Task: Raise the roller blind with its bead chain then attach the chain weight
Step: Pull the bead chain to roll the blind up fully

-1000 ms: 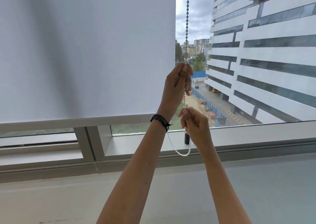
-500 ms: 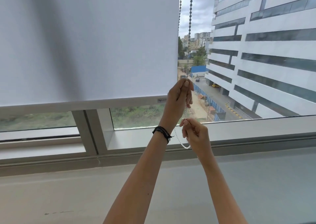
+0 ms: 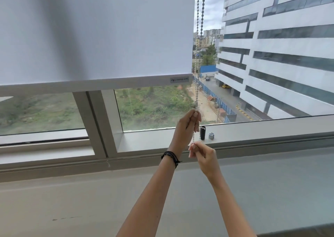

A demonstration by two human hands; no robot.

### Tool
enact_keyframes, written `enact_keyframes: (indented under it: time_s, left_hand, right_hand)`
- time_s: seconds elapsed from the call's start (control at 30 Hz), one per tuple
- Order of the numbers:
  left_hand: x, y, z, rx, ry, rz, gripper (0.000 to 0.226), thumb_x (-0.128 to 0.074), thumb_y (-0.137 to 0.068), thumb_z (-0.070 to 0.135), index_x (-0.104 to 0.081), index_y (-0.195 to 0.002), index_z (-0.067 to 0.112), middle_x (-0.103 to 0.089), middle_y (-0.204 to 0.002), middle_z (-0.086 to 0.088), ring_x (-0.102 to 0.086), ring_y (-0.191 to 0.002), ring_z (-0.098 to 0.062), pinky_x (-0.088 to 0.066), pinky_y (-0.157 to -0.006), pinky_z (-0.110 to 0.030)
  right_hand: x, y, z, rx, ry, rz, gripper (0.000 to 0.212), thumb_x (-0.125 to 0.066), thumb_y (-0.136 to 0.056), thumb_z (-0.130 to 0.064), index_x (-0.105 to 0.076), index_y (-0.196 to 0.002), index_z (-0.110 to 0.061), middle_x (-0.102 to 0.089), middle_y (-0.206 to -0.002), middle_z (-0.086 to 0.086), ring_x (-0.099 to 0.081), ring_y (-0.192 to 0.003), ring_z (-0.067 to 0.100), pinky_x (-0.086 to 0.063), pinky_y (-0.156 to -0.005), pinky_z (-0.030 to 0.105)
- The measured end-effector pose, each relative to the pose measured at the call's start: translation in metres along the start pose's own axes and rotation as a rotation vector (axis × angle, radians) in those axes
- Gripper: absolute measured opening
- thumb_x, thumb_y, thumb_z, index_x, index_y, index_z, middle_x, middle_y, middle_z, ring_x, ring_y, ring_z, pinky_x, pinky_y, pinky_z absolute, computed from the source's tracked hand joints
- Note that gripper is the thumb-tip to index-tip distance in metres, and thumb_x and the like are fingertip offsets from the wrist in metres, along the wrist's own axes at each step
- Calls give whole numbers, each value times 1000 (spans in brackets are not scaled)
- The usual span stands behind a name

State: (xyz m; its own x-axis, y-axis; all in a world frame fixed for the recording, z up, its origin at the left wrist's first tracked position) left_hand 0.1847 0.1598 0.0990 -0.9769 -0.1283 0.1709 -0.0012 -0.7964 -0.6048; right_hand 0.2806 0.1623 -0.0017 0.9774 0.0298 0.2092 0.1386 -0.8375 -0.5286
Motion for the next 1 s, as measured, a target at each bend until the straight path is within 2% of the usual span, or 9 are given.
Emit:
enact_keyframes:
  time_s: [0.13, 0.3, 0.37, 0.47, 0.57, 0.67, 0.8, 0.9, 1.0]
  left_hand:
    - [2, 16, -10, 33, -26, -10, 34, -32, -102, 7, -45, -74, 20, -43, -57, 1, -41, -48, -10, -40, -59, -37]
    - [5, 25, -4, 14, -53, -49, 29, -33, -102, 7, -46, -77, 11, -44, -57, 2, -41, -49, -14, -40, -59, -34]
    - [7, 27, -1, 7, -47, -60, 28, -33, -102, 7, -47, -78, 10, -44, -59, 3, -41, -49, -12, -41, -59, -37]
    - [12, 30, 3, 10, -45, -65, 27, -33, -102, 7, -47, -79, 10, -44, -59, -2, -41, -50, -13, -42, -59, -35]
    - [14, 32, 3, 15, -47, -58, 27, -34, -102, 8, -49, -79, 10, -45, -59, -3, -42, -51, -13, -41, -60, -31]
    - [13, 34, 6, 28, -52, -61, 30, -34, -102, 11, -49, -76, 17, -43, -55, 2, -42, -52, -16, -41, -63, -34]
    - [13, 34, 10, 23, -54, -67, 35, -33, -102, 12, -46, -72, 25, -42, -54, 1, -42, -52, -18, -40, -63, -34]
    - [15, 33, 9, 25, -55, -72, 35, -32, -103, 11, -46, -73, 23, -42, -54, 0, -42, -52, -19, -40, -64, -35]
    - [16, 31, 6, 21, -67, -77, 35, -32, -103, 12, -46, -73, 23, -43, -56, -1, -42, -52, -19, -42, -64, -36]
  right_hand:
    - [-5, 13, 9, -21, 57, -17, 30, -45, -87, 12, -56, -70, -10, -61, -63, -3, -63, -61, 12, -55, -69, 40]
    - [-5, 16, 6, -43, 53, -52, 23, -47, -95, -7, -62, -79, -11, -71, -73, -3, -69, -75, 10, -53, -78, 27]
    - [0, 16, 3, -63, 41, -70, 20, -47, -96, -11, -65, -89, -15, -73, -84, -3, -68, -85, 6, -49, -83, 22]
    - [9, 13, -9, -71, -33, -48, 27, -43, -97, -11, -63, -99, -29, -72, -95, -2, -67, -94, 9, -50, -89, 26]
    - [22, -3, -39, -17, -86, 63, 30, -39, -99, -11, -61, -100, -31, -71, -93, -3, -67, -89, 8, -52, -84, 28]
    - [34, -33, -85, 51, -155, 153, 26, -35, -100, -14, -60, -104, -19, -70, -96, 6, -67, -87, 12, -53, -82, 32]
    - [42, -77, -156, 153, -270, 154, 31, -29, -102, -17, -54, -115, -5, -66, -97, 4, -65, -86, 4, -53, -77, 20]
    - [43, -104, -200, 180, -330, 130, 32, -27, -102, -16, -51, -120, -2, -66, -96, 5, -65, -86, 13, -53, -76, 24]
    - [38, -120, -234, 227, -323, 104, 31, -27, -102, -14, -46, -123, -2, -65, -91, 8, -64, -74, 15, -53, -69, 24]
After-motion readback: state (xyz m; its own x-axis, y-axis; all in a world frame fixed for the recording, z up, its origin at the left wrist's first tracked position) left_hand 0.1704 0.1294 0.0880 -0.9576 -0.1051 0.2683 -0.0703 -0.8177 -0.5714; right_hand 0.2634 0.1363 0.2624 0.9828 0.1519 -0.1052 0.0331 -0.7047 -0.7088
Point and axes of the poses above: each hand's wrist, its own y-axis away from the middle knuckle, its own x-axis out of the back of the hand, z = x × y, the point moved 5 cm from there along -y, towards the middle knuckle
